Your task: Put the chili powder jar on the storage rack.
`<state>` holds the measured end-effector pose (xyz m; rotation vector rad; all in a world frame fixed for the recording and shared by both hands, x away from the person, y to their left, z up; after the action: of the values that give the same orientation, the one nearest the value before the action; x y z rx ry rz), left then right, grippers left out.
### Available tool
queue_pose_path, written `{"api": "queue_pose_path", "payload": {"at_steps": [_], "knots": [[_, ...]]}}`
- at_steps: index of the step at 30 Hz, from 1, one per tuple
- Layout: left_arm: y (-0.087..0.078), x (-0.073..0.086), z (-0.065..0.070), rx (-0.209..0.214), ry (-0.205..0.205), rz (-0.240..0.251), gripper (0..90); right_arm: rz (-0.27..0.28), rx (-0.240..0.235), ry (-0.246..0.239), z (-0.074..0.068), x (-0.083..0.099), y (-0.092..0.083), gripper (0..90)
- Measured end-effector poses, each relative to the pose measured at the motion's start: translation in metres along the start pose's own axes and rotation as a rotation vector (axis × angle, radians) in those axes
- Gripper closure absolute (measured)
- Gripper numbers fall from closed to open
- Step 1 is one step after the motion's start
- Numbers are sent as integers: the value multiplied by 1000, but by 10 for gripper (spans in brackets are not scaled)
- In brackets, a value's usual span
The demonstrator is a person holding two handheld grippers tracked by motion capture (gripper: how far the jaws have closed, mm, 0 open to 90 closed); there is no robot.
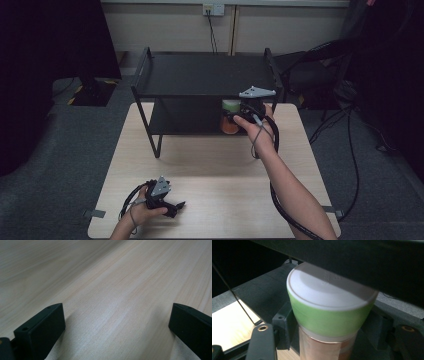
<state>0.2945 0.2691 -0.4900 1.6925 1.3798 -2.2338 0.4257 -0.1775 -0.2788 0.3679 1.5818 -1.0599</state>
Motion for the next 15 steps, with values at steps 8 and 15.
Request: {"api": "queue_pose_path", "payload": {"at_steps": [8,15], "knots": [[0,0,0,0,1,0,0,1,17,8,-3,-4,7,343],[0,0,0,0,1,1,0,11,39,19,-4,-3,12,343]]}}
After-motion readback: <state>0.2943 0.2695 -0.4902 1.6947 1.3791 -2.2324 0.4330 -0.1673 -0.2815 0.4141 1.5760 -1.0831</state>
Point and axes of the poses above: each handheld gripper's, and its own axes: y roughly forward along the jaws, x roughly out of its underside, z roughly to its right, the point moved 3 cm from there along y, roughly forward along the jaws, and after that the axes turned 2 degrees about x, right-handed, at the moved point
